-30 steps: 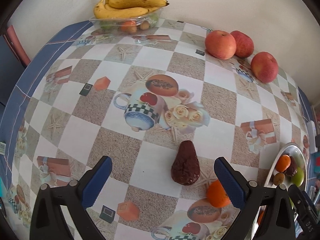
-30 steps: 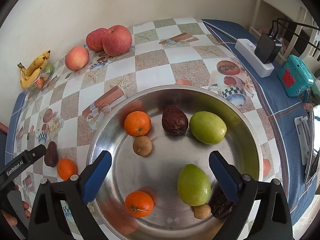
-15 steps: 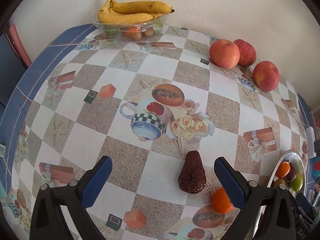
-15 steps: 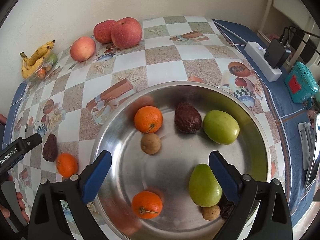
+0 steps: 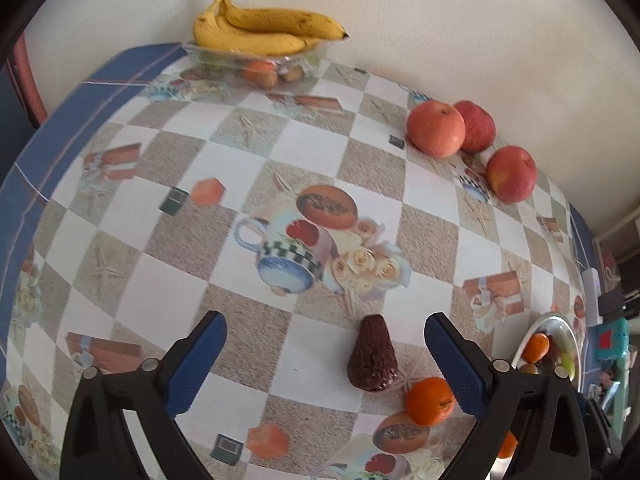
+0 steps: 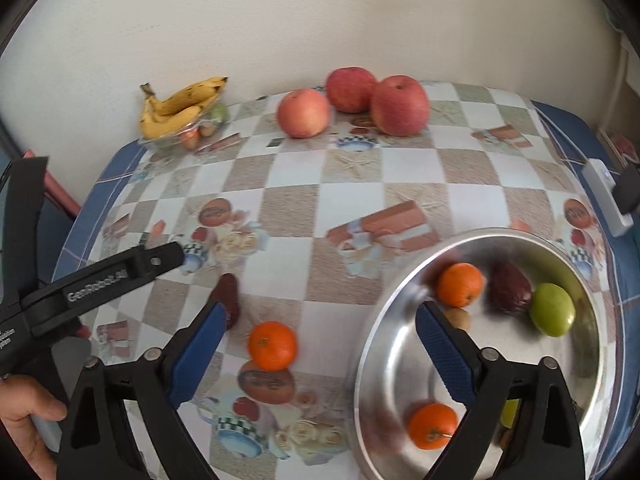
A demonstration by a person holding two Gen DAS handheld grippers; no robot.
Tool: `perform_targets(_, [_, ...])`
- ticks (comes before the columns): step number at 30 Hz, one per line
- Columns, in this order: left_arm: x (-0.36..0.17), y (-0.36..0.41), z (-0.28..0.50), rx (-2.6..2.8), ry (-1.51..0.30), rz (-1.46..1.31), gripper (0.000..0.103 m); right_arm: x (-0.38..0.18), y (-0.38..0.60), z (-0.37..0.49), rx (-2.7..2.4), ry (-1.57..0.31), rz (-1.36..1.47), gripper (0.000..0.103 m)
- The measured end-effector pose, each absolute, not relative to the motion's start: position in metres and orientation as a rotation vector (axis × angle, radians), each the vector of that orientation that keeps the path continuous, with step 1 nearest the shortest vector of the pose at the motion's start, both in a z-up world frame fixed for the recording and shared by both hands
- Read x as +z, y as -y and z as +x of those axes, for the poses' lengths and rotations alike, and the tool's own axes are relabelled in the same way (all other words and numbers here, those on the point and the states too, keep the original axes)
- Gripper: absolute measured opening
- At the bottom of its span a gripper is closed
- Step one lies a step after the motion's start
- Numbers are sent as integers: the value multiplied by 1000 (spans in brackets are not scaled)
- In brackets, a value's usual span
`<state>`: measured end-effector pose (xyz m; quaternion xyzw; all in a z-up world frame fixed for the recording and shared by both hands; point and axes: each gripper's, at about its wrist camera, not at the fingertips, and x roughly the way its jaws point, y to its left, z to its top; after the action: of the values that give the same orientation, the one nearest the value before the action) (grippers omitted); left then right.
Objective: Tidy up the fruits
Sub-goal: 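Grasp the dark pear-shaped fruit with the left tool while the right tool grasps a mandarin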
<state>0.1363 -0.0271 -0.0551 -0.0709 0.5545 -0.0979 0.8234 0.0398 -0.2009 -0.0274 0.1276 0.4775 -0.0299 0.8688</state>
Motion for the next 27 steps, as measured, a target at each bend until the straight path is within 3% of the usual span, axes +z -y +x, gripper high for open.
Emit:
perform_targets(1, [-58,30,136,-220,-1189,-153,95,-29,197,41,-47,-1002,263,73])
perform_targets(12, [-87,48,132,-279,-1303,-168,88,-69,171,53,10,-1116,228,64])
perform_targets(18, [-90,49,132,-298,-1325,-191,66,-75,166,54,18,-1138,210,48])
perform_targets(20, [-91,50,133,-310,-1334,-201,52,-76,165,54,23,-1143,216,45])
perform_targets(21, [-92,50,133,-320,-1340,-209,39,-76,165,54,28,-1144,219,40])
perform_targets(27, [-90,52,131,-342,-1336,-223,37,-73,160,54,37,-1139,195,35])
